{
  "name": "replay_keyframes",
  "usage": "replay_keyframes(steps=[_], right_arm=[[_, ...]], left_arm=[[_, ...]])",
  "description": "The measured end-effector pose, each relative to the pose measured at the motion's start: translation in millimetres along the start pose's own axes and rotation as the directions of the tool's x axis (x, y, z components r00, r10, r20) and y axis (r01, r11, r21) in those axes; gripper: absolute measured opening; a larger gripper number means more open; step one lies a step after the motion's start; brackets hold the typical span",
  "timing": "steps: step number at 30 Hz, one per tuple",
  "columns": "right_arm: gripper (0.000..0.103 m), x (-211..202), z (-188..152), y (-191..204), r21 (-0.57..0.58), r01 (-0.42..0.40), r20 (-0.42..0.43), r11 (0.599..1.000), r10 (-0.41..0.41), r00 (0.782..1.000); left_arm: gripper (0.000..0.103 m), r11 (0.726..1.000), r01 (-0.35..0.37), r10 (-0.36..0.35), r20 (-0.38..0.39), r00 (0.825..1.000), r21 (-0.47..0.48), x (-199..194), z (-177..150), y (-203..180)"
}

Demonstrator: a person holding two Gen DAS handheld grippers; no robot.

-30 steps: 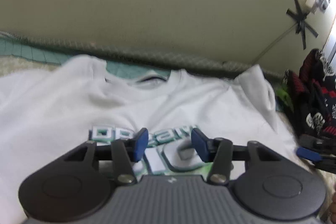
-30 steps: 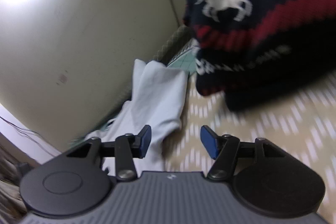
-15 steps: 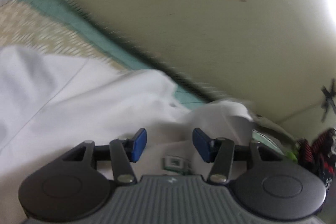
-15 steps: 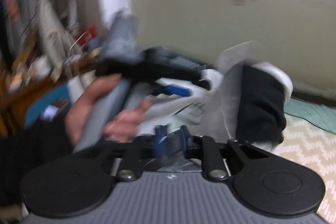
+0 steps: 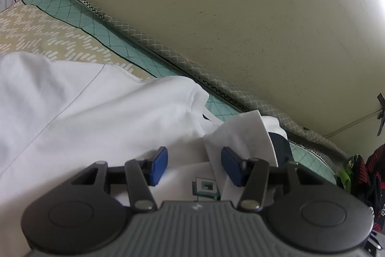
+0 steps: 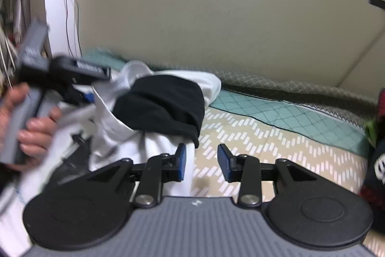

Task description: Fold small clothes

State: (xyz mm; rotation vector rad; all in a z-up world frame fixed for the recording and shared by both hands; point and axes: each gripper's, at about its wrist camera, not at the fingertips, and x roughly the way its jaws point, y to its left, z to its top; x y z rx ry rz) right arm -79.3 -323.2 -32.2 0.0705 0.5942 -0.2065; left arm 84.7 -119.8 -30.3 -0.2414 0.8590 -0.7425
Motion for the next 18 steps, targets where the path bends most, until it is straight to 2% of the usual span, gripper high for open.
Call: replay_keyframes(steps=[7, 8, 9, 11, 12, 16, 18], right_arm=[[0.029, 31.9, 8.1, 15.8, -0.169, 0.031, -0.026, 0.985, -0.036, 0.999], [0.026, 34.6, 10.5, 18.0, -0.179, 0.039, -0.025, 0.983, -0.045, 0.999], [0.015, 38.0, 12.6, 18.9, -0.184, 0.05, -0.022, 0.982, -0.055, 0.998], [0.0, 43.9, 15.7, 18.2, -0.185, 0.08, -0.016, 0.979, -0.085, 0.996], [0.0, 44.8, 16.6, 17.1, -0.183, 0.114, -0.003, 0.977, -0.116, 0.993], [0.0, 31.7, 24.0, 0.2, -0.13, 0.263, 0.086, 0.956, -0.254, 0.963], [0.0, 16.8, 31.4, -9.6, -0.135, 0.36, 0.144, 0.923, -0.341, 0.929]], left_arm=[[0.05, 1.0, -0.002, 0.002, -0.003, 1.0, -0.004, 0.4, 2.1, -0.8], [0.05, 1.0, -0.003, 0.002, -0.004, 1.0, -0.002, 0.3, 2.1, -1.0], [0.05, 1.0, -0.003, 0.003, -0.005, 1.0, -0.001, 0.2, 2.1, -1.1], [0.05, 1.0, -0.001, 0.001, -0.007, 1.0, 0.003, -0.3, 2.1, -0.5], [0.05, 1.0, -0.001, 0.001, -0.008, 1.0, 0.003, -0.2, 2.2, -0.6], [0.05, 1.0, -0.006, 0.006, -0.006, 1.0, 0.011, 0.1, 1.7, -2.0], [0.05, 0.999, -0.016, 0.016, -0.004, 1.0, 0.03, 0.0, 0.7, -4.5]])
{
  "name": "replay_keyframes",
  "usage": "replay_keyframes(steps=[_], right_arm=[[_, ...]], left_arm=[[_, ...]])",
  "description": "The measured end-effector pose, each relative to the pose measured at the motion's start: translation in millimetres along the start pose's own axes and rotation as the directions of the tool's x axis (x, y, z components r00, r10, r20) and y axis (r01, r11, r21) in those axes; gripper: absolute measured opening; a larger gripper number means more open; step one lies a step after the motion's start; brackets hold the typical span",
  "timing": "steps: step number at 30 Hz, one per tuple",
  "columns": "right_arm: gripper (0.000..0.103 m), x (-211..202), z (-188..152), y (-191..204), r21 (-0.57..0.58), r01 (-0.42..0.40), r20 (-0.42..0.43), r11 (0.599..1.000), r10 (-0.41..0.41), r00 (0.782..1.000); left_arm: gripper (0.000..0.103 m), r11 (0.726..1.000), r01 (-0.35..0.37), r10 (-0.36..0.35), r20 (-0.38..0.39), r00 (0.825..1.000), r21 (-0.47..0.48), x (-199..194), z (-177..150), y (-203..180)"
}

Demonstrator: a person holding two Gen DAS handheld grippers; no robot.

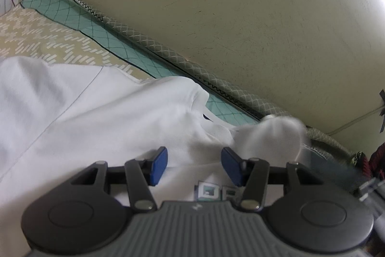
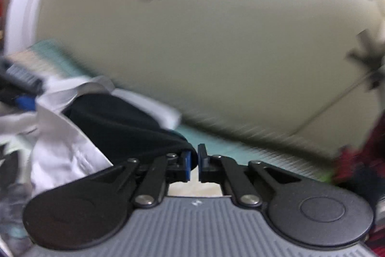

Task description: Fold small clothes

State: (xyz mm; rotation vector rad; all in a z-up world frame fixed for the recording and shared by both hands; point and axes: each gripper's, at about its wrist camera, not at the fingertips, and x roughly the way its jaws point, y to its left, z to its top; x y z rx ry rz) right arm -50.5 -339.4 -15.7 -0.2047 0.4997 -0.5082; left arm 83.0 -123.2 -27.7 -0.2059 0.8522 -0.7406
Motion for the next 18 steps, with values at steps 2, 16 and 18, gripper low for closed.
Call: replay_keyframes(steps=[2, 16, 18], right_arm=[[0.0, -11.0, 8.6, -16.3, -0.043, 0.114, 0.045, 0.993, -0.112, 0.993], [0.0, -94.8, 27.2, -131.0, -0.002, 0.483, 0.145, 0.876, -0.478, 0.867], [0.0, -98.0, 25.6, -127.6, 0.01, 0.465, 0.15, 0.885, -0.461, 0.875]], left_arm=[[0.05, 1.0, -0.014, 0.014, 0.004, 1.0, 0.024, 0.1, -1.4, -3.3], [0.053, 0.996, -0.038, 0.037, 0.013, 0.999, 0.086, 0.2, -4.4, -11.1], [0.055, 0.996, -0.033, 0.032, 0.012, 0.999, 0.087, 0.1, -4.4, -10.5]])
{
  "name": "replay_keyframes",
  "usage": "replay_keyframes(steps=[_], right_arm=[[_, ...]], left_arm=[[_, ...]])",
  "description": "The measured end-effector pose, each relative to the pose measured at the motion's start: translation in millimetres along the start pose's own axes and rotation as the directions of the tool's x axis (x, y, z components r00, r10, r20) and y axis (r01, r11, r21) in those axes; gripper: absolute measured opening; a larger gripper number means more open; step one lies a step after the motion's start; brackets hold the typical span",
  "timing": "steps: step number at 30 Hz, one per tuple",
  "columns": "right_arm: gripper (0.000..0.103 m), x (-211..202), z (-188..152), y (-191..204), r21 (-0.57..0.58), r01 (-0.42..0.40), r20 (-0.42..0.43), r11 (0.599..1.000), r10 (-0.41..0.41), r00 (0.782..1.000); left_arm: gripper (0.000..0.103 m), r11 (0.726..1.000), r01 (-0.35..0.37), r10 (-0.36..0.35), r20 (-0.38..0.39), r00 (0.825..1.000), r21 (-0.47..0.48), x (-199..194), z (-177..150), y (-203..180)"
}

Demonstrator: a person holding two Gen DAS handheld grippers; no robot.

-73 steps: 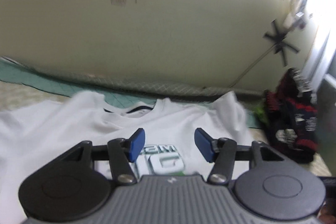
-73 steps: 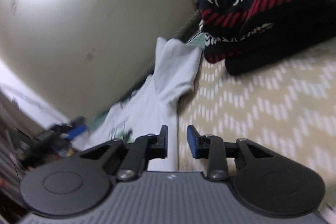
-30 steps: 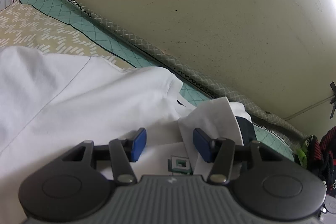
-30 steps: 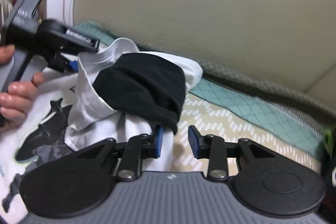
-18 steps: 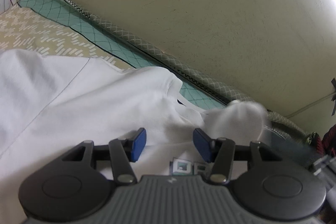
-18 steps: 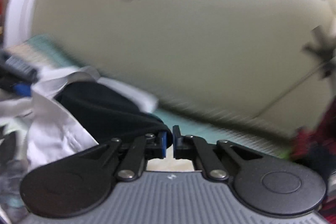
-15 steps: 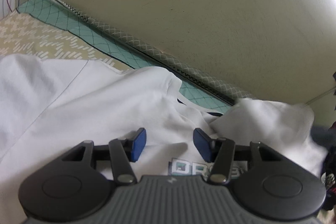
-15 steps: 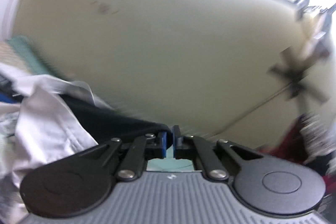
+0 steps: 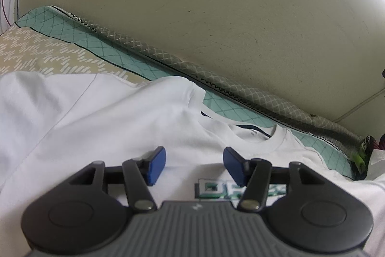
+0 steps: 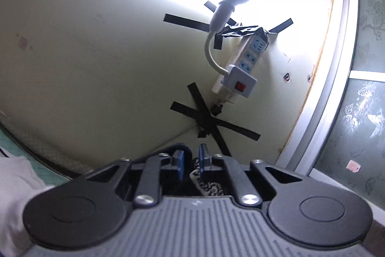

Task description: Fold small clothes

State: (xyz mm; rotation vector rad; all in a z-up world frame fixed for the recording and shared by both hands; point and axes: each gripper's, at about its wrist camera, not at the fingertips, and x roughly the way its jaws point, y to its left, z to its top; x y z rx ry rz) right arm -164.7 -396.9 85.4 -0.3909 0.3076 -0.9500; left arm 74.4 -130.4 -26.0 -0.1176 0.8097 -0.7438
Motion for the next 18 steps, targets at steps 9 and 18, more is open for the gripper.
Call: replay_keyframes(steps=[9, 18], right_arm=[[0.05, -38.3, 44.0, 98.5, -0.224, -0.234, 0.205, 0.946, 0.281, 0.938], [0.049, -123.3, 12.8, 171.4, -0.694, -0.437, 0.147, 0.573, 0.706, 0.693]], left_arm=[[0.058, 0.995, 0.051, -0.052, -0.008, 0.999, -0.086, -6.1, 6.5, 15.8], [0.058, 0.957, 0.073, -0.062, 0.048, 0.997, -0.281, -25.3, 21.6, 63.9]])
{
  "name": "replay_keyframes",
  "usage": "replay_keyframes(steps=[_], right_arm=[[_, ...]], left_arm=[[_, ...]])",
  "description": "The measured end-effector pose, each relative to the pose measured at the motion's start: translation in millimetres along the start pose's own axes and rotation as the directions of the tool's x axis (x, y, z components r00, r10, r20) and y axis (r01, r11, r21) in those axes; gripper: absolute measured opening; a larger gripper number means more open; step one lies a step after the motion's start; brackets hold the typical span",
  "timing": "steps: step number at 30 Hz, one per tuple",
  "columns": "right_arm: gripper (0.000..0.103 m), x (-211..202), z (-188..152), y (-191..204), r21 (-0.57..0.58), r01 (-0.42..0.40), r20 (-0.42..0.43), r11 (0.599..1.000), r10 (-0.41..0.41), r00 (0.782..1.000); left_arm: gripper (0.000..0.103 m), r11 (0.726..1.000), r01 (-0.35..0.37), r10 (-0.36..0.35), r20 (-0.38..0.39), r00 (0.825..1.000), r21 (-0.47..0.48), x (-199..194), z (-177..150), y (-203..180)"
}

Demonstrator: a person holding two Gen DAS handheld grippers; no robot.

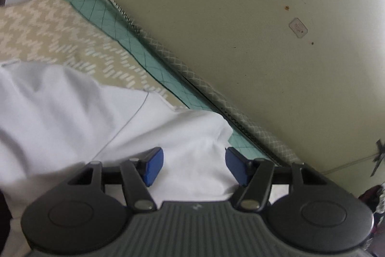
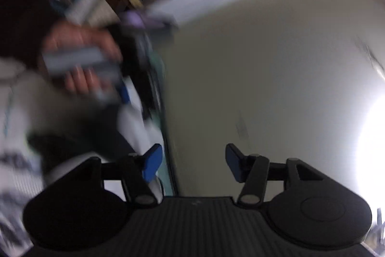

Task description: Fold small clothes

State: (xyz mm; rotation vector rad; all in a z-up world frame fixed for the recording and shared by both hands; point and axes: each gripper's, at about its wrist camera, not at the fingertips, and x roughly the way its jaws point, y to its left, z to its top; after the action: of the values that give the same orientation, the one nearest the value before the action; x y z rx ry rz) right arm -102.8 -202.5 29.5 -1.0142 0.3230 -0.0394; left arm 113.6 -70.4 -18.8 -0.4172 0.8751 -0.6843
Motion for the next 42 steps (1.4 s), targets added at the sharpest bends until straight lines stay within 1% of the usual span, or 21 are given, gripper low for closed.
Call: replay_keyframes(steps=[2, 4, 6, 9, 11, 12, 15, 16, 18, 20, 22, 24, 25, 27, 29, 32, 34, 36, 37, 41, 42], right_arm=[[0.049, 5.0, -28.8, -20.9, 0.165, 0.037, -0.114, 0.986, -0.018, 0.993], [0.05, 14.2, -57.9, -44.3, 0.419, 0.088, -0.244, 0.904, 0.019, 0.97], [0.051, 27.8, -91.9, -64.2, 0.683, 0.131, -0.322, 0.719, 0.136, 0.937], [0.054, 49.0, -127.7, -71.8, 0.89, 0.143, -0.288, 0.433, 0.291, 0.912], [0.055, 65.3, -139.8, -65.9, 0.944, 0.131, -0.242, 0.303, 0.365, 0.899], [0.055, 74.3, -143.5, -62.4, 0.954, 0.127, -0.23, 0.273, 0.39, 0.892], [0.05, 101.0, -139.0, -53.2, 0.949, 0.108, -0.236, 0.297, 0.436, 0.868], [0.042, 108.9, -137.9, -49.9, 0.945, 0.097, -0.239, 0.313, 0.454, 0.858], [0.001, 121.6, -142.5, -46.8, 0.924, 0.104, -0.282, 0.367, 0.473, 0.835], [0.0, 121.7, -145.5, -51.0, 0.906, 0.1, -0.291, 0.412, 0.432, 0.854], [0.0, 113.9, -155.7, -68.7, 0.863, 0.195, -0.363, 0.466, 0.302, 0.882], [0.0, 110.3, -174.4, -86.1, 0.766, 0.385, -0.514, 0.514, 0.132, 0.848], [0.0, 105.6, -186.3, -95.5, 0.783, 0.412, -0.518, 0.467, 0.122, 0.847], [0.0, 90.6, -204.0, -108.3, 0.87, 0.388, -0.451, 0.305, 0.173, 0.876], [0.0, 74.2, -205.7, -109.5, 0.911, 0.347, -0.392, 0.224, 0.201, 0.898], [0.0, 46.8, -200.0, -96.4, 0.955, 0.254, -0.287, 0.154, 0.255, 0.923], [0.007, 35.9, -195.5, -80.2, 0.971, 0.203, -0.234, 0.127, 0.328, 0.915], [0.06, 20.3, -189.6, -61.7, 0.98, 0.166, -0.193, 0.106, 0.367, 0.91], [0.064, 9.5, -186.5, -54.1, 0.981, 0.164, -0.191, 0.104, 0.358, 0.914], [0.058, -24.0, -183.0, -34.4, 0.991, 0.114, -0.133, 0.072, 0.36, 0.924], [0.033, -26.8, -184.0, -30.9, 0.991, 0.116, -0.132, 0.066, 0.368, 0.92]], left_arm=[[0.058, 1.0, 0.013, -0.013, -0.013, 1.0, 0.011, 1.1, -1.1, -3.6], [0.058, 0.999, 0.012, -0.011, -0.021, 1.0, 0.051, 2.3, -4.8, -11.2], [0.059, 0.996, 0.011, -0.009, -0.026, 1.0, 0.085, 3.8, -8.5, -17.8], [0.061, 0.994, 0.012, -0.009, -0.027, 1.0, 0.104, 6.2, -10.7, -21.5], [0.062, 0.995, 0.014, -0.01, -0.037, 0.999, 0.098, 7.7, -10.6, -20.3], [0.062, 0.995, 0.018, -0.014, -0.046, 0.999, 0.093, 9.1, -10.4, -19.6], [0.062, 0.996, 0.028, -0.023, -0.061, 0.998, 0.088, 11.1, -11.4, -18.8], [0.062, 0.995, 0.026, -0.021, -0.061, 0.998, 0.092, 11.8, -11.9, -19.7], [0.062, 0.995, 0.023, -0.017, -0.059, 0.998, 0.101, 11.3, -12.6, -20.8], [0.062, 0.994, 0.021, -0.015, -0.059, 0.998, 0.105, 12.5, -12.9, -21.6], [0.062, 0.993, 0.017, -0.009, -0.063, 0.998, 0.113, 14.5, -13.8, -23.0], [0.062, 0.992, 0.011, -0.001, -0.079, 0.997, 0.129, 19.1, -16.4, -26.3], [0.062, 0.991, 0.013, -0.001, -0.084, 0.996, 0.136, 20.9, -16.8, -28.0], [0.062, 0.989, 0.017, -0.005, -0.085, 0.996, 0.149, 21.3, -18.2, -30.6], [0.062, 0.987, 0.022, -0.008, -0.086, 0.996, 0.159, 20.3, -19.1, -31.9], [0.062, 0.986, 0.036, -0.022, -0.083, 0.996, 0.161, 16.6, -19.8, -33.3], [0.064, 0.985, 0.036, -0.023, -0.077, 0.997, 0.168, 14.4, -20.2, -34.7], [0.065, 0.985, 0.029, -0.017, -0.074, 0.997, 0.168, 14.1, -20.4, -34.4], [0.065, 0.986, 0.031, -0.018, -0.077, 0.997, 0.163, 14.3, -19.9, -34.1], [0.065, 0.988, 0.038, -0.024, -0.091, 0.996, 0.15, 15.4, -19.9, -33.2], [0.065, 0.987, 0.042, -0.028, -0.095, 0.995, 0.154, 15.3, -20.7, -34.0]])
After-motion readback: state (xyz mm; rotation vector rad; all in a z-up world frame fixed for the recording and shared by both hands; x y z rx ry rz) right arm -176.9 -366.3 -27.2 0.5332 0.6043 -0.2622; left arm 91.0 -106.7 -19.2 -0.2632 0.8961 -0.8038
